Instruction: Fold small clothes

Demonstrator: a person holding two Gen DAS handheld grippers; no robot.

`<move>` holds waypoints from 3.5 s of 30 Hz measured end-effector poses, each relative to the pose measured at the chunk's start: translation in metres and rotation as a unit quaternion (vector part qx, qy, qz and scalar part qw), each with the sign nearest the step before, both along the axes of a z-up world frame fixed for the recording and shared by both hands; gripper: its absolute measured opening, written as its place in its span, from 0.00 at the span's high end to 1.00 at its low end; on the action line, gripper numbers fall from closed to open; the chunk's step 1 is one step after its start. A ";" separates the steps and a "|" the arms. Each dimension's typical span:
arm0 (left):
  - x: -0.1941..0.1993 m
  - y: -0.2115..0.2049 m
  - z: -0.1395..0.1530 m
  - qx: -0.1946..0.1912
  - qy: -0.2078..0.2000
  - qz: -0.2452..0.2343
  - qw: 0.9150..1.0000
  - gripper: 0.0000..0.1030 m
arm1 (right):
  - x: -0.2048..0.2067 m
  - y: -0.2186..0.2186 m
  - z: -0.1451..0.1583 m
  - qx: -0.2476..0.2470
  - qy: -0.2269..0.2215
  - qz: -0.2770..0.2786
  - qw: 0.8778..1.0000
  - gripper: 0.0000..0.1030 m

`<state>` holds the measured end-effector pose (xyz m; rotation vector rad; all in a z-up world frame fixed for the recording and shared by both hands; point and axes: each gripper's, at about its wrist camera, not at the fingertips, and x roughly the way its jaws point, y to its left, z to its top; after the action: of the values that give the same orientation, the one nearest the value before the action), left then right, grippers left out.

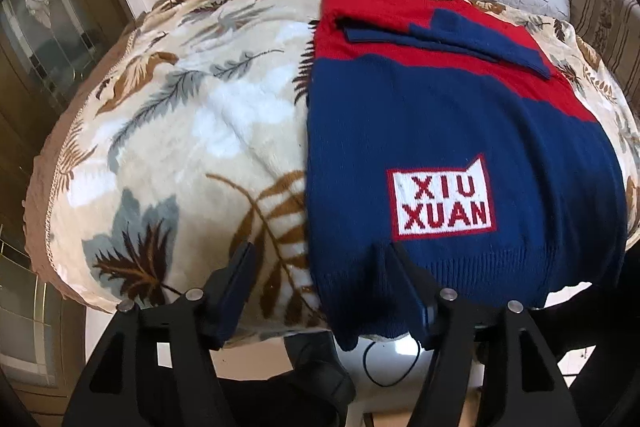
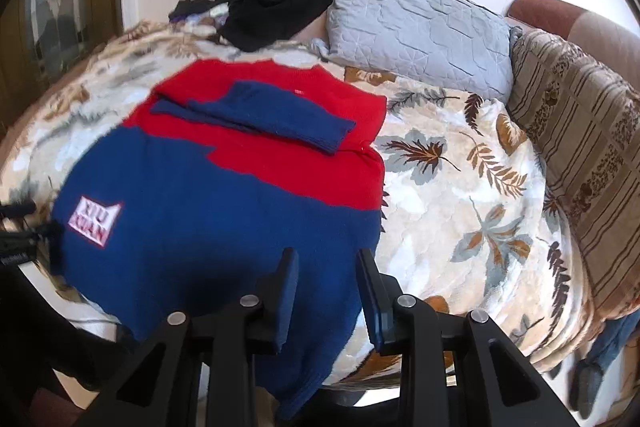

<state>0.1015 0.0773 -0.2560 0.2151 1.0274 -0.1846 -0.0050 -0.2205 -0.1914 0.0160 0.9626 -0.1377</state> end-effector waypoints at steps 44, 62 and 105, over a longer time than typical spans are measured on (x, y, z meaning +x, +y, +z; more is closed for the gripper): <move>0.002 -0.006 -0.008 -0.059 0.032 -0.053 0.996 0.67 | -0.009 0.004 -0.095 0.290 0.106 -0.027 0.951 0.86; 0.025 0.003 0.065 -0.164 -0.022 -0.085 0.983 0.93 | 0.016 -0.027 -0.017 0.323 -0.012 -0.004 0.946 0.86; 0.052 -0.003 0.093 -0.218 -0.023 -0.083 0.972 0.93 | 0.053 0.012 -0.079 0.192 0.085 -0.014 0.977 0.84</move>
<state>0.1533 0.0745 -0.1630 -0.0948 0.8975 -0.5485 0.0478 -0.2085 -0.2703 0.3792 1.1496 0.0247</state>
